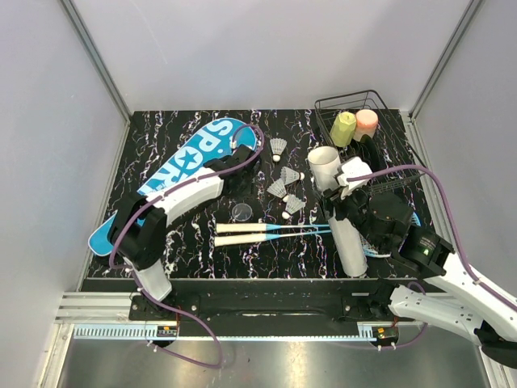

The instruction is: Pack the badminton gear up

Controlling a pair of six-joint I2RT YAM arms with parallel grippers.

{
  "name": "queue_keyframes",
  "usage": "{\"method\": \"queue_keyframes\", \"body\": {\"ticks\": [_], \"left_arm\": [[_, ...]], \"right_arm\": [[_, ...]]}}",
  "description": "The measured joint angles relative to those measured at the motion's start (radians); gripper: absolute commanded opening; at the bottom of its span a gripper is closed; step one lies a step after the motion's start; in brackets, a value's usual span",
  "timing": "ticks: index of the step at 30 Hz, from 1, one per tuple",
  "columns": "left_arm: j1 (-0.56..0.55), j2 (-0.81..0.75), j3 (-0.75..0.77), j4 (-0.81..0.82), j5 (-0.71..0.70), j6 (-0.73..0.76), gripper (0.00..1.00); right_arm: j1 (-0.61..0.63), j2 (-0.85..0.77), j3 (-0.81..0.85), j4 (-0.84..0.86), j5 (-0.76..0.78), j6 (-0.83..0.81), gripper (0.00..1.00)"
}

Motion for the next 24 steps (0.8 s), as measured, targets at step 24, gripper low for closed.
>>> {"method": "queue_keyframes", "body": {"ticks": [24], "left_arm": [[0.188,0.334,0.119,0.583,0.912,0.084,0.53]], "right_arm": [[0.0,-0.053,-0.002,-0.056,-0.06,0.008,0.43]]}}
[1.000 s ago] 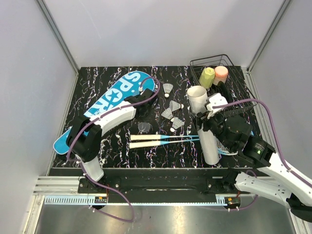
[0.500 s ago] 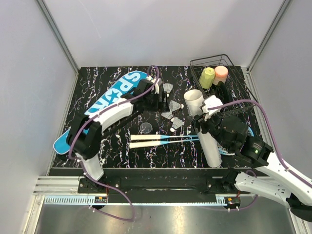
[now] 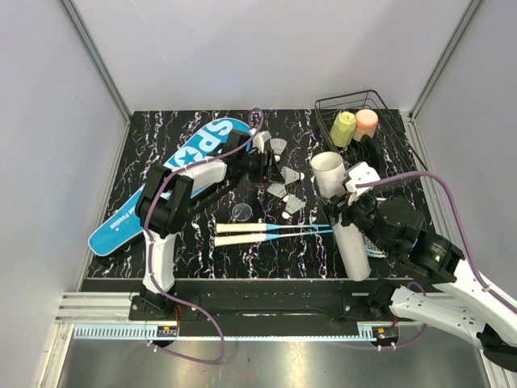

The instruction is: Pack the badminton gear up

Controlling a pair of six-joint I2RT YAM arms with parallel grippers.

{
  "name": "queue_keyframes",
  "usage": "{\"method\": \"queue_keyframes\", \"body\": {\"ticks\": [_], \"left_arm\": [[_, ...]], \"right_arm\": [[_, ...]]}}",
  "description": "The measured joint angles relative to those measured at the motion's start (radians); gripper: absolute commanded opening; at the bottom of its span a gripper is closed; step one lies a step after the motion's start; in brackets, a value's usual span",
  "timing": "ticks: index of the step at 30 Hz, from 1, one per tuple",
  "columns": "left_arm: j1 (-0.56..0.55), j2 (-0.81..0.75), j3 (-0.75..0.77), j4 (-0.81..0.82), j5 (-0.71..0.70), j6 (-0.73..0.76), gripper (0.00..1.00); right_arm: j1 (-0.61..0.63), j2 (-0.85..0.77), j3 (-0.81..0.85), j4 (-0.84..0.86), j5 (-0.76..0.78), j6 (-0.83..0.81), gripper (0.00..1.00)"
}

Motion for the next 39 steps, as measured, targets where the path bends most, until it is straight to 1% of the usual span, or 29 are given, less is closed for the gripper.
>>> {"method": "queue_keyframes", "body": {"ticks": [1,2,5,9,11,14,18,21,25,26,28,29,32,35,37,39], "left_arm": [[-0.002,0.002,-0.001,0.011,0.009,-0.002,0.5],[-0.005,0.003,-0.004,0.025,0.014,-0.004,0.42],[-0.011,0.003,-0.01,0.039,0.016,-0.004,0.27],[-0.01,0.004,-0.004,-0.004,-0.011,0.003,0.33],[-0.008,0.004,0.001,-0.031,-0.023,0.001,0.33],[-0.007,0.004,0.001,-0.047,-0.025,-0.012,0.29],[-0.007,0.005,0.001,-0.059,-0.026,-0.038,0.32],[-0.009,0.006,0.001,-0.061,-0.026,-0.063,0.3],[-0.015,0.01,0.001,-0.061,-0.026,-0.095,0.18],[-0.017,0.012,0.001,-0.061,-0.026,-0.103,0.1],[-0.017,0.018,0.001,-0.062,-0.026,-0.113,0.05],[-0.017,0.019,0.001,-0.064,-0.027,-0.118,0.0],[-0.019,0.016,0.001,-0.096,-0.047,-0.119,0.0],[-0.019,-0.021,0.001,-0.169,-0.106,-0.114,0.0],[-0.019,-0.091,-0.003,-0.233,-0.156,-0.102,0.0],[-0.019,-0.218,-0.01,-0.293,-0.205,-0.081,0.0]], "right_arm": [[0.0,0.002,0.0,-0.003,-0.004,0.0,0.42],[0.0,0.004,0.0,-0.005,-0.008,0.0,0.42],[0.0,0.014,0.0,-0.007,-0.021,0.0,0.43],[0.0,0.03,0.0,-0.007,-0.038,0.001,0.42],[0.0,0.039,0.0,-0.007,-0.042,0.002,0.42],[0.0,0.053,0.0,-0.007,-0.049,0.005,0.42],[0.0,0.058,0.0,-0.006,-0.06,0.011,0.41],[0.0,0.057,0.0,-0.005,-0.066,0.017,0.41],[0.0,0.057,0.0,-0.005,-0.068,0.024,0.41],[0.0,0.058,0.0,-0.005,-0.07,0.025,0.41],[0.0,0.058,0.0,-0.005,-0.071,0.027,0.41],[0.0,0.059,0.0,-0.005,-0.071,0.027,0.41],[0.0,0.071,0.0,-0.005,-0.07,0.027,0.42],[0.0,0.101,0.0,-0.005,-0.07,0.022,0.43],[0.0,0.126,0.0,-0.006,-0.072,0.012,0.44],[0.0,0.151,0.0,-0.006,-0.076,-0.006,0.45]]}}
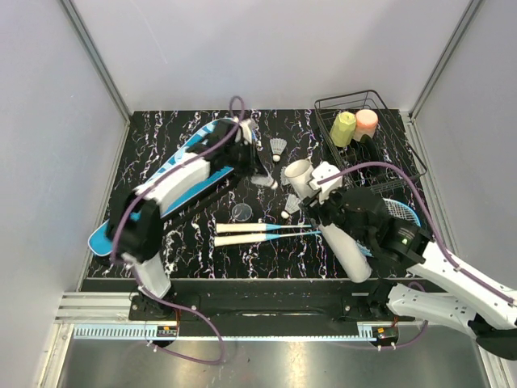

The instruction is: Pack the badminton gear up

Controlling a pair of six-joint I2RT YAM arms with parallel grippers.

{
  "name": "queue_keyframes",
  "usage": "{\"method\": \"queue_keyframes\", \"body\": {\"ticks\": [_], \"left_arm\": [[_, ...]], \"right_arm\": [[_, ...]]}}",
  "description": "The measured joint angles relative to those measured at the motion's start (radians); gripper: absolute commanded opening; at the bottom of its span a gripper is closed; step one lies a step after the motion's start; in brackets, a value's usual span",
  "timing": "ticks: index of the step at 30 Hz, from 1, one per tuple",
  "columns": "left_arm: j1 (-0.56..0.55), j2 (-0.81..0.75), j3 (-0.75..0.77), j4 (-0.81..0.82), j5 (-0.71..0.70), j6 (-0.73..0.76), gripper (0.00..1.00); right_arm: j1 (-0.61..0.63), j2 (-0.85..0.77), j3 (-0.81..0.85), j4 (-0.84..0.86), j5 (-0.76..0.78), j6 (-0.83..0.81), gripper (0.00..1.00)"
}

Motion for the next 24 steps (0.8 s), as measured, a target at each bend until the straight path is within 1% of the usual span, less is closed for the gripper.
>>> {"method": "queue_keyframes", "body": {"ticks": [2,3,6,11,13,17,23,24], "left_arm": [[0.0,-0.138,-0.002,-0.037,-0.029,0.027,0.0],[0.002,-0.221,-0.002,-0.057,-0.036,0.042,0.0],[0.003,-0.446,0.011,-0.106,-0.015,0.095,0.0],[-0.021,-0.708,-0.006,-0.19,0.043,0.163,0.0],[-0.033,-0.776,-0.028,-0.226,0.063,0.171,0.0],[-0.064,-0.834,-0.045,-0.27,0.099,0.171,0.0],[-0.111,-0.803,-0.076,-0.28,0.137,0.162,0.0],[-0.117,-0.791,-0.077,-0.283,0.14,0.159,0.08]], "right_arm": [[0.0,0.027,0.003,0.001,-0.012,-0.029,0.45],[0.0,0.048,0.008,-0.003,-0.024,-0.045,0.42],[0.0,0.12,0.03,-0.006,-0.064,-0.1,0.39],[0.0,0.207,0.034,-0.009,-0.145,-0.164,0.38],[0.0,0.213,0.034,-0.015,-0.192,-0.177,0.38],[0.0,0.207,0.034,-0.014,-0.284,-0.192,0.39],[0.0,0.179,0.034,0.008,-0.391,-0.201,0.38],[0.0,0.177,0.033,0.013,-0.398,-0.201,0.38]]}}
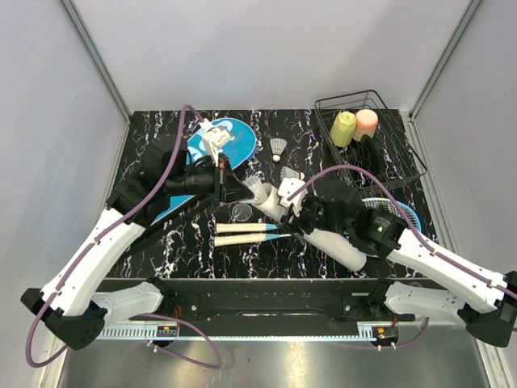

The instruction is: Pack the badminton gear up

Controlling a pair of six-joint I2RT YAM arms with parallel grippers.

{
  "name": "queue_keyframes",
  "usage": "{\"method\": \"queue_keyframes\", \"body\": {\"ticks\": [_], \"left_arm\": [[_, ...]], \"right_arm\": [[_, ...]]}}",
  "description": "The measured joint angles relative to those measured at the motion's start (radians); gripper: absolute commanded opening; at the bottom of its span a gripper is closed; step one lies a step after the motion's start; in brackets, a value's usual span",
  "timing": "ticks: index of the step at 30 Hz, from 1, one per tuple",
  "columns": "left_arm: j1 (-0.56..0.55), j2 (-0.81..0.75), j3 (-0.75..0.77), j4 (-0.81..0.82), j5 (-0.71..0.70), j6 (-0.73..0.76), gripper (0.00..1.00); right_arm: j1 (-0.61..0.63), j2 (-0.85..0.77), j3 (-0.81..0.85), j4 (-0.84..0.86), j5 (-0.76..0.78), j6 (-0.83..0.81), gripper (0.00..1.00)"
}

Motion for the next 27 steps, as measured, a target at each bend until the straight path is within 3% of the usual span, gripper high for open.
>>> {"method": "queue_keyframes", "body": {"ticks": [1,3,4,5,13,17,27], "left_arm": [[-0.003,0.008,0.0,0.0,0.005,-0.003,0.44],[-0.01,0.026,0.0,0.006,0.021,-0.012,0.64],[-0.012,0.031,-0.002,0.01,0.027,-0.016,0.8],[-0.013,0.028,-0.014,0.031,0.035,-0.029,0.84],[-0.012,-0.044,-0.055,0.167,0.114,-0.111,0.85],[-0.012,-0.034,-0.066,0.237,0.157,-0.163,0.75],[-0.013,0.011,-0.08,0.268,0.17,-0.207,0.89]], "right_arm": [[0.0,-0.003,-0.005,0.01,-0.012,0.0,0.39],[0.0,-0.014,-0.022,0.027,-0.028,0.001,0.38],[0.0,-0.018,-0.027,0.029,-0.037,0.002,0.39],[0.0,-0.02,-0.029,0.029,-0.043,0.003,0.39],[0.001,-0.023,-0.03,0.04,-0.043,0.003,0.39],[0.001,-0.023,-0.031,0.066,-0.043,0.007,0.39],[0.001,-0.022,-0.039,0.081,-0.027,0.016,0.38]]}}
